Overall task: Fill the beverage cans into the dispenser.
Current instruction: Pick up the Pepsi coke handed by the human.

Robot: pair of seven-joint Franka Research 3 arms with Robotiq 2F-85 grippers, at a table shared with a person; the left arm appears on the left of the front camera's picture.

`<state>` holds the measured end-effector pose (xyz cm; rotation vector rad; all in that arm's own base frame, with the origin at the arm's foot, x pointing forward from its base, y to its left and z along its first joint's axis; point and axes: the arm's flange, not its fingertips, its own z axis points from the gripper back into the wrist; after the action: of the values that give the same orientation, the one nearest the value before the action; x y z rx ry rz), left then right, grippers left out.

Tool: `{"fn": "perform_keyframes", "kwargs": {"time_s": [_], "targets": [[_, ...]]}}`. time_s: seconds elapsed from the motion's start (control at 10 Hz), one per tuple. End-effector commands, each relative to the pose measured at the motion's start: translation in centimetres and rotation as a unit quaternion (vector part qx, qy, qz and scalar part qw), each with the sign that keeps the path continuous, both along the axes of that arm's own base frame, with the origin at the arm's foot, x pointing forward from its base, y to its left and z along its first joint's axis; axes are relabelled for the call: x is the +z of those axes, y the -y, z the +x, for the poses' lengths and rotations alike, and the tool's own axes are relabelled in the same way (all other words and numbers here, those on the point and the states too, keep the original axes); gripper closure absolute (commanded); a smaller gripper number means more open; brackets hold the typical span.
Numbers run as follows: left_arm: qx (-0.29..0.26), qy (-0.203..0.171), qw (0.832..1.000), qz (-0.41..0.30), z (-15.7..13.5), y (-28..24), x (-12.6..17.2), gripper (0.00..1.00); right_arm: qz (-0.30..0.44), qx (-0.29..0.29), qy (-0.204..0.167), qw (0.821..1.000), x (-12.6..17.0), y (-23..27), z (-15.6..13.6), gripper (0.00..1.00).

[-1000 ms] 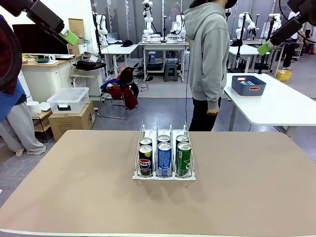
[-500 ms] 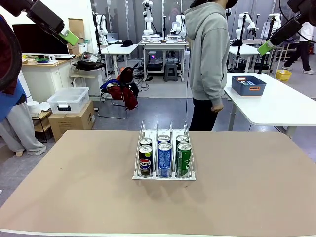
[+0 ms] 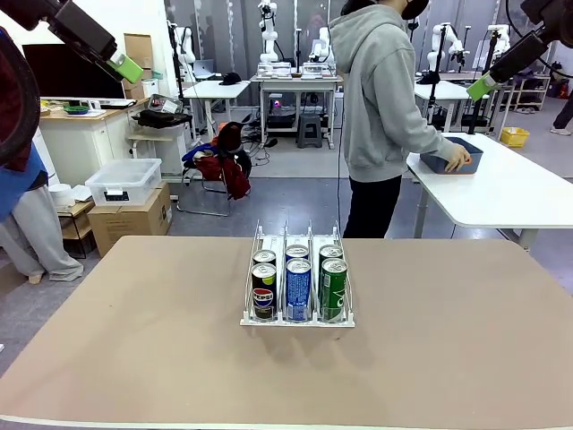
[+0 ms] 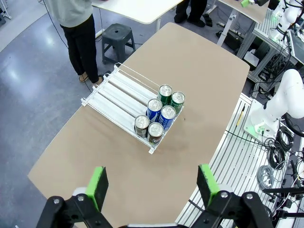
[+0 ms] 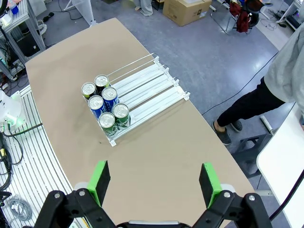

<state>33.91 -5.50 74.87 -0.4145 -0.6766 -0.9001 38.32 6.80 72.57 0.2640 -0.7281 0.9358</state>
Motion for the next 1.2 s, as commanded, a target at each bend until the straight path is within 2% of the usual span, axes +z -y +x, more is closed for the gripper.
{"fn": "perform_keyframes", "kwargs": {"time_s": [0.0,1.1], "targets": [[0.0,0.003,1.0,-0.001,0.01,-0.19,0.06,0.0,0.004,0.004,0.0,1.0,0.03,0.1,-0.07,0.0],[0.0,0.003,1.0,-0.001,0.01,-0.19,0.06,0.0,0.004,0.004,0.0,1.0,0.03,0.1,-0.07,0.0]]}}
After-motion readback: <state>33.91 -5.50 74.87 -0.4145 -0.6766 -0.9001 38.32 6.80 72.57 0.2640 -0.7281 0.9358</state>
